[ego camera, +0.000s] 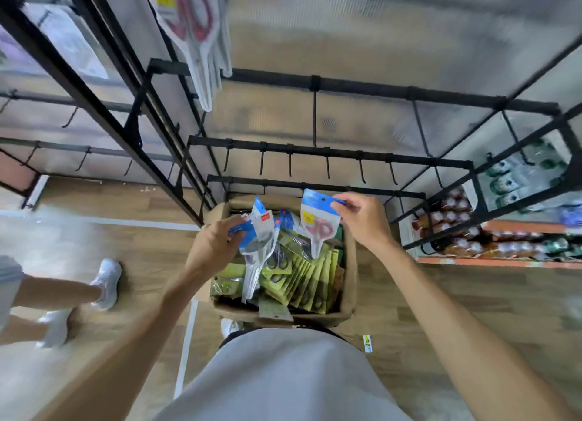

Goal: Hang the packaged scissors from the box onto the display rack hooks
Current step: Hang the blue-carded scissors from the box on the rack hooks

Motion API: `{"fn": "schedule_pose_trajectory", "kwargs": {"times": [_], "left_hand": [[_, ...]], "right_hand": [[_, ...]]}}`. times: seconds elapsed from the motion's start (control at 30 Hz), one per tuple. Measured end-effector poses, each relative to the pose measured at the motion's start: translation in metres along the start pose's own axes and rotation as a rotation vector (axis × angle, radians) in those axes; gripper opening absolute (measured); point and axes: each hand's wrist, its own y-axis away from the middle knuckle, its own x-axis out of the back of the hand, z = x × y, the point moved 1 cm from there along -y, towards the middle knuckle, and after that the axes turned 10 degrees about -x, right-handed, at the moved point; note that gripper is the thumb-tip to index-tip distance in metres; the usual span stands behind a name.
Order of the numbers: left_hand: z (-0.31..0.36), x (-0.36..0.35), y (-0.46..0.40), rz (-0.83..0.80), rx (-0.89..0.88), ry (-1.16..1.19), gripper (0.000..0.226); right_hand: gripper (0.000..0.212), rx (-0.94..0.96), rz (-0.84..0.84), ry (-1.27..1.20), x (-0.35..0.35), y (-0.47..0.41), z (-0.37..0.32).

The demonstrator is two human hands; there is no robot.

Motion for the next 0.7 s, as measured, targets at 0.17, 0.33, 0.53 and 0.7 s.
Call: {"fn": "schedule_pose_trajectory", "kwargs": {"times": [0.17,0.33,0.53,0.7], "left_hand": [[0.006,0.031,-0.011,0.041,-0.073,-0.008,0.026],[0.025,0.085,-0.013,0.139,-0.237,-0.154,0.020],[0.054,0.174,-0.027,0.369,-0.311,-0.270,0.014],[0.067,0.219,-0.029,0.477,-0.329,-0.304,0.015]], "right_hand": [[0.014,0.042,-0.030,0.036,0.001,0.006,-0.031],[0.015,0.259,0.018,0.106,0.012,0.027,-0.098],[0.012,0.466,0.044,0.063,0.036,0.023,-0.197],[0.010,0.571,0.025,0.051,0.039,0.007,-0.267]]}}
